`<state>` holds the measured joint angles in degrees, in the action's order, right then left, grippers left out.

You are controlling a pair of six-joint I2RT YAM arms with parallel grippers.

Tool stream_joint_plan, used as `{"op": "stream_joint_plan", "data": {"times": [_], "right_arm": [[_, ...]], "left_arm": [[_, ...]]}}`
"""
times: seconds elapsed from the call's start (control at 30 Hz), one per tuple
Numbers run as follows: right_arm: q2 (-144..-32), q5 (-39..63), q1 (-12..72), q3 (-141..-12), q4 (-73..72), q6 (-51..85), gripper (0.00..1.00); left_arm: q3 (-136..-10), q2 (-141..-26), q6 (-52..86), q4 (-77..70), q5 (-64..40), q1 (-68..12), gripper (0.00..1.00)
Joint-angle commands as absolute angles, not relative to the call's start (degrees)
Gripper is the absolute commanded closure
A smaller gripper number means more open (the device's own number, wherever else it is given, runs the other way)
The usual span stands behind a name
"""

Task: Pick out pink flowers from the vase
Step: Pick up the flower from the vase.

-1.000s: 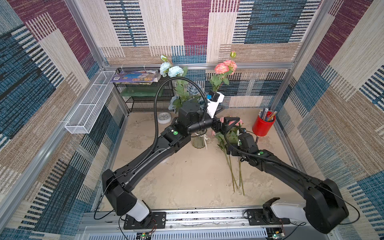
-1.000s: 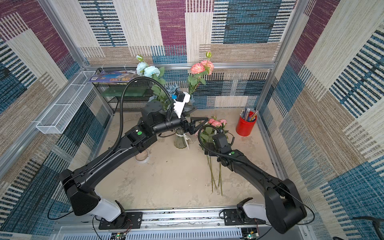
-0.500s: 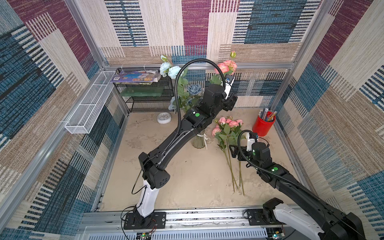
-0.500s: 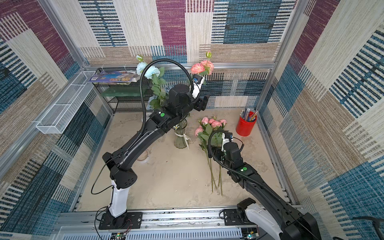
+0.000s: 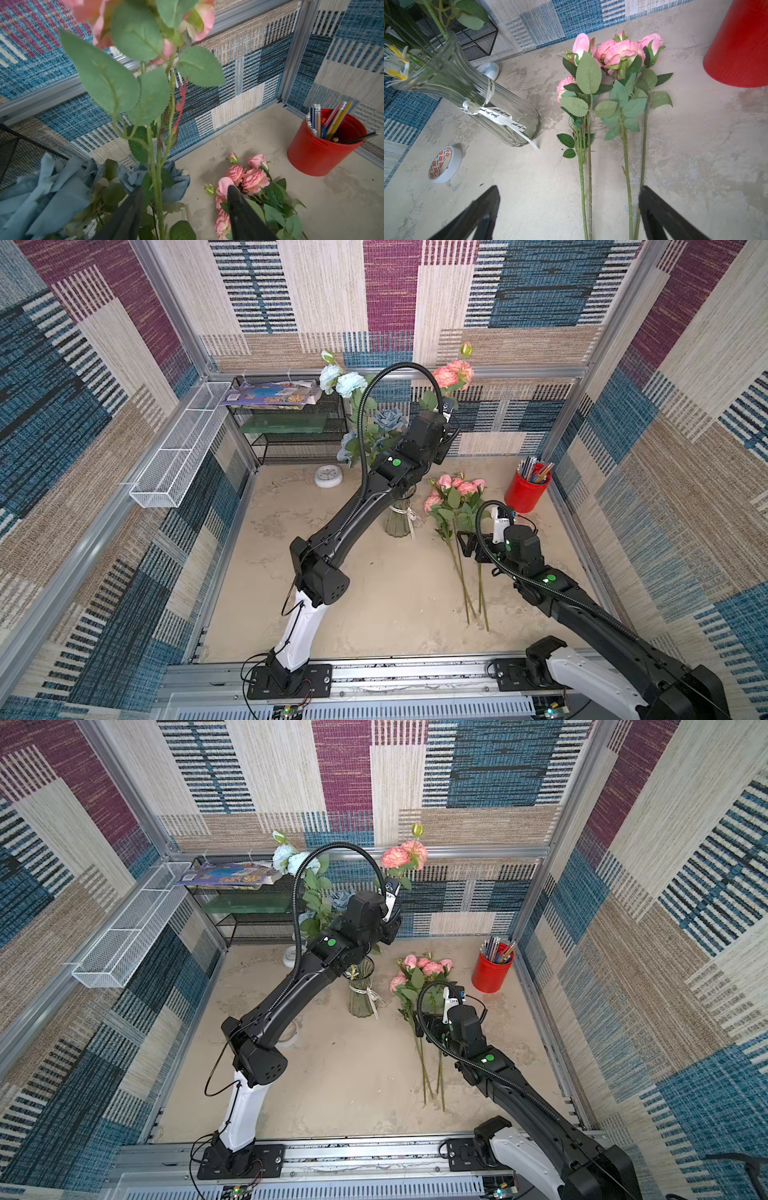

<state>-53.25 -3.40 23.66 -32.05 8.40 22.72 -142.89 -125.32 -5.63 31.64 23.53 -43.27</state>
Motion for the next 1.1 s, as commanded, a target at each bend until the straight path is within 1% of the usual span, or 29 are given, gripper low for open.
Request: {"op": "stream_joint_plan", "data": {"times": [0.0,0.23,0.33,0.4,0.47,0.63,0.73,1.07], "right_arm": [[-53.28,-2.99,23.6,-31.82,5.75,23.11,0.01],[-53.4,-2.86,23.29,-31.56,5.45,23.17,0.01],[-53.62,-2.69,23.21,-31.61,5.49,23.07,0.01],[-53.73,-2.65,23.12,-31.49,5.38,23.2,0.01],[-53.85,-2.49,22.94,-31.45,5.27,23.19,0.01],[-54.22,-2.03,22.68,-31.4,5.23,23.2,0.01],[-54.23,-1.98,22.63,-31.38,5.19,23.17,0.01],[-54.4,-1.84,22.58,-31.46,5.01,23.14,0.01]], "left_arm": [[-142.9,-126.1,-2.1,31.11,20.44,-41.9,0.44],[-141.9,-126.73,-1.82,28.64,14.29,-40.99,0.58],[-141.95,-127.08,-1.93,28.48,12.4,-40.88,0.7],[-141.88,-127.11,-1.69,28.56,11.2,-40.86,0.8],[-141.77,-127.09,-1.58,28.72,10.69,-40.87,0.86],[-141.64,-126.85,-1.69,30.26,11.24,-40.72,0.96],[-140.6,-125.84,-1.76,30.74,11.55,-40.77,1.0],[-137.46,-121.19,-2.0,29.4,11.27,-40.76,1.0]]}}
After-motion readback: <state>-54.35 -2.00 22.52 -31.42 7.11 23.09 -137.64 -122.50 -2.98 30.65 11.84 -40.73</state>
